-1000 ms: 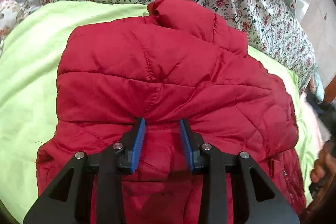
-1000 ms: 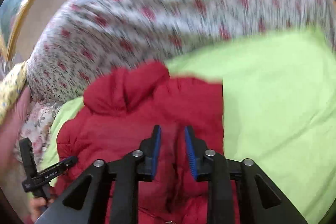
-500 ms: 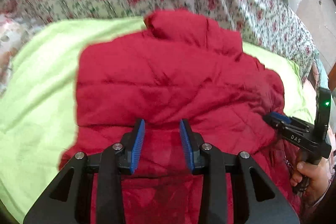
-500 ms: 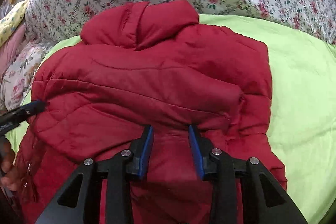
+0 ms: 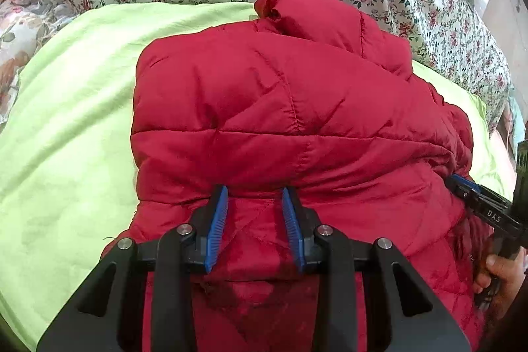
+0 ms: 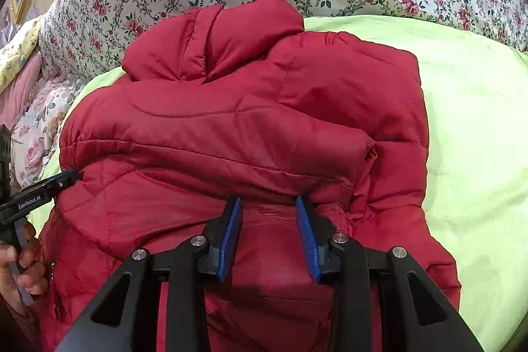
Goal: Fold large clothes
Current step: 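Move both tools open toward the coat hem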
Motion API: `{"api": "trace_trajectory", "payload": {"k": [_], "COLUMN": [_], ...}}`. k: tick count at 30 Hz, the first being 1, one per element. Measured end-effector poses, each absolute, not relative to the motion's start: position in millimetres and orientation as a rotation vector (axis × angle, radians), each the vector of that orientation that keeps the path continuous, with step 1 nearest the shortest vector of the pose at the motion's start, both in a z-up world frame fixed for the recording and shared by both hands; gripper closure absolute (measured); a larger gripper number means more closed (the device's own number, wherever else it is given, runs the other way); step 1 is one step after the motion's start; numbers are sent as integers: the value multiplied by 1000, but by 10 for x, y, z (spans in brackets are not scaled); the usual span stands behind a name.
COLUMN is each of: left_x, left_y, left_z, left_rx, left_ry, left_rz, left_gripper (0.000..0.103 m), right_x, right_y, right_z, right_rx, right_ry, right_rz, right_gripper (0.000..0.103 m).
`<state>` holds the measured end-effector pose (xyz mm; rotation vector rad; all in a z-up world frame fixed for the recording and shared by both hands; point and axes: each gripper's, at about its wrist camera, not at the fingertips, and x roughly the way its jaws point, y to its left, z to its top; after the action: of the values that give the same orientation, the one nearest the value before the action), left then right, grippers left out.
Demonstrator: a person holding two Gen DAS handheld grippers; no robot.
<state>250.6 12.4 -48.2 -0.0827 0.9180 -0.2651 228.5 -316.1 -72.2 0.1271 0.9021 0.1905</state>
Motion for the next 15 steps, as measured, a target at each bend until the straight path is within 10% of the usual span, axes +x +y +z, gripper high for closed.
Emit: {"api": "trace_trajectory", "payload": {"k": [15], "left_x": [2490], "left_y": [119], "left_z": [-458], "left_rx": [-92], "left_ry": [872], "left_rz": [-230], "left_gripper": [69], "right_x": [2156], "right_y": [-3249], "right_z": [-586], "right_rx": [203], "right_ry": [896], "right_rz": [211], "right_gripper": [65]}}
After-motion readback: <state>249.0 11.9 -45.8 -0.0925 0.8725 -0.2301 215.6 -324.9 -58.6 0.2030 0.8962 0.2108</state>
